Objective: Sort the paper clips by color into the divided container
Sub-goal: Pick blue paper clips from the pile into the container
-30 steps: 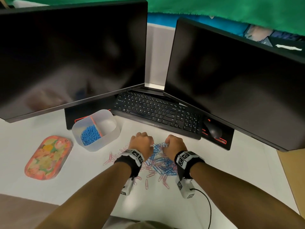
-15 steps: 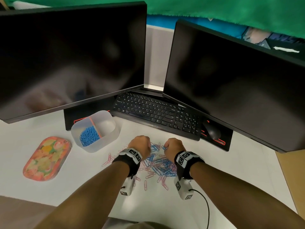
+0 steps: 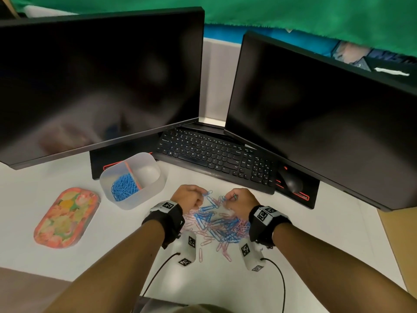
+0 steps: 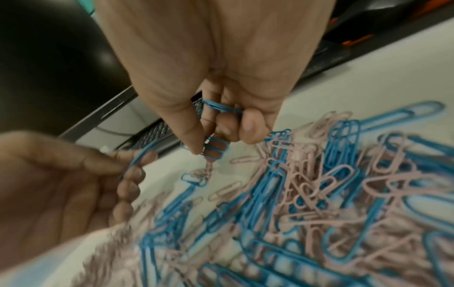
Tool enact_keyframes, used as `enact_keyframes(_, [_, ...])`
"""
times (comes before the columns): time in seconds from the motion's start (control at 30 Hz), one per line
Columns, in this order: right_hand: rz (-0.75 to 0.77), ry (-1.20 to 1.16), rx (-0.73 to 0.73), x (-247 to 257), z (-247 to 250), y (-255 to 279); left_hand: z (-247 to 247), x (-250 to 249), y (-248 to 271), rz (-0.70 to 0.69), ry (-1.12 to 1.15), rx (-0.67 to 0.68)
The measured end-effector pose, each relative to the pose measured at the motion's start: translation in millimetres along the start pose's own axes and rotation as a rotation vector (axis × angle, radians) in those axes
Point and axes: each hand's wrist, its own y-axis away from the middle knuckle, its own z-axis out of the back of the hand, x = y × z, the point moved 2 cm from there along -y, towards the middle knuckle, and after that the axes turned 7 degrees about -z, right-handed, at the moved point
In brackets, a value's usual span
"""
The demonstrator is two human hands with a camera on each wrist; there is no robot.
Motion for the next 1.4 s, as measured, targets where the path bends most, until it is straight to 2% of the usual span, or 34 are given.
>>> enact_keyframes(0.13, [-0.063,-0.322,0.153,-3,3,1,-1,-2,2,0.042,0.212,-0.051])
enact_keyframes(0.27, [-0.17,-0.646,0.191,0,2,5,-4,-1,1,0.097,0.465,-0.069])
enact_keyframes(0.37, [-0.238,-0.833,0.234,4,1,8,-8,-5,3,0.11,0.635,-0.034])
enact_keyframes(0.47, [-0.294,-0.947,0.265,9,-1,12,-9,-10,7,0.129,0.7,-0.024])
enact_keyframes(0.53, [-0.324,-0.994,0.287,10,-2,14,-8,-7,3,0.143,0.592,-0.036])
enact_keyframes(0.57, [-0.336,-1.003,0.295,11,-2,15,-7,-5,0,0.112,0.42,-0.044])
enact_keyframes(0.67, [-0.35,-0.96,0.304,10,-3,13,-10,-4,-4,-0.104,-0.5,-0.019])
enact_keyframes(0.7, [-0.355,-0.937,0.304,10,-4,12,-14,-3,-5,-0.166,-0.725,0.016])
enact_keyframes(0.8, [-0.356,-0.868,0.29,9,-6,11,-22,0,-4,-0.256,-1.041,0.124])
enact_keyframes(0.93, [-0.347,-0.825,0.26,7,-4,13,-25,2,-5,-0.256,-1.176,0.151])
enact_keyframes(1.03, [-0.354,-0.809,0.232,6,-1,15,-24,2,-5,-0.236,-1.162,0.144])
enact_keyframes(1.23, [-0.361,-0.755,0.186,14,1,16,-14,2,0,-0.206,-0.846,0.083])
enact_keyframes(1.4, [-0.347,-0.751,0.163,23,0,17,-7,2,5,-0.191,-0.678,0.135])
